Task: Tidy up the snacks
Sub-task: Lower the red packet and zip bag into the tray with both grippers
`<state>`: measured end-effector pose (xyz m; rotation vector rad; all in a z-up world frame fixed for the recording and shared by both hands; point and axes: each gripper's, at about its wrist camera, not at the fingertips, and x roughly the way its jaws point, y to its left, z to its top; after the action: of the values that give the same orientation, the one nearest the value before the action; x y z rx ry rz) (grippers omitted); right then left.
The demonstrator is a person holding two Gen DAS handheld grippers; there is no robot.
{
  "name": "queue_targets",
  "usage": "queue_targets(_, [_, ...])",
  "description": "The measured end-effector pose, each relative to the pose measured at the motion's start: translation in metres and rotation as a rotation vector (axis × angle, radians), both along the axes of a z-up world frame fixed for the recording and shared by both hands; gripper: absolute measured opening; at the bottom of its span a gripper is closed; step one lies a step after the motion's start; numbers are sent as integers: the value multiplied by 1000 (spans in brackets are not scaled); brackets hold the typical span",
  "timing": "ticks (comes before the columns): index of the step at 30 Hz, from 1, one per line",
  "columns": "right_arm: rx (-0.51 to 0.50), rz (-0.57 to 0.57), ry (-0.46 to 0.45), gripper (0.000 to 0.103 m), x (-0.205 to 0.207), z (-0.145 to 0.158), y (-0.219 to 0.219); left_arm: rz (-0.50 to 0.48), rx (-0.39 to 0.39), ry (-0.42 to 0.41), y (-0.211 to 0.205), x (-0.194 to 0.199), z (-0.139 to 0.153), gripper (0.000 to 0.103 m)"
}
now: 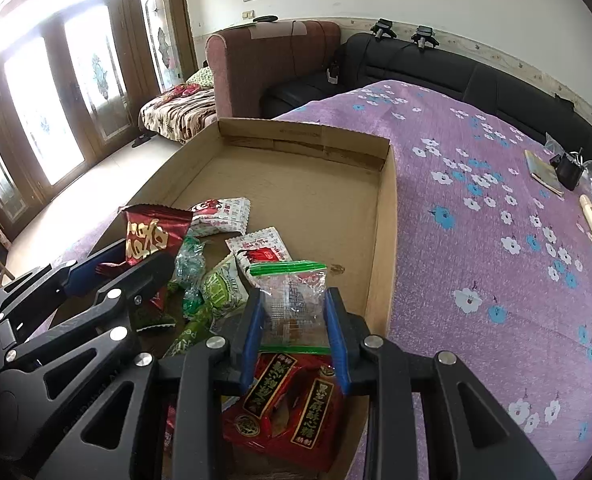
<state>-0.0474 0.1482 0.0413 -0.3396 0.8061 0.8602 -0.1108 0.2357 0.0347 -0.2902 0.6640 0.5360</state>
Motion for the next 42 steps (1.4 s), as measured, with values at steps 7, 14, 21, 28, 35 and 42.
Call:
queue_targets(7, [3,4,10,29,2,-3,2,-4,-15,14,1,1,-3,36])
queue_targets(14, [10,4,18,29,3,-5,2,-6,-21,25,1,4,-4,36])
queue_targets(21, [11,8,25,29,3,-7,1,-6,-27,27,2,5,-5,36])
queue_targets(28, [21,1,30,29,2,-8,0,-7,-31,26,3,4,-5,36])
queue_targets(35, [33,3,39,30,3,-8,-2,-10,-33,31,2,4,-6,36])
queue_targets(42, [52,5,33,30,0,-2,-7,-11,-34,27,2,3,-5,37])
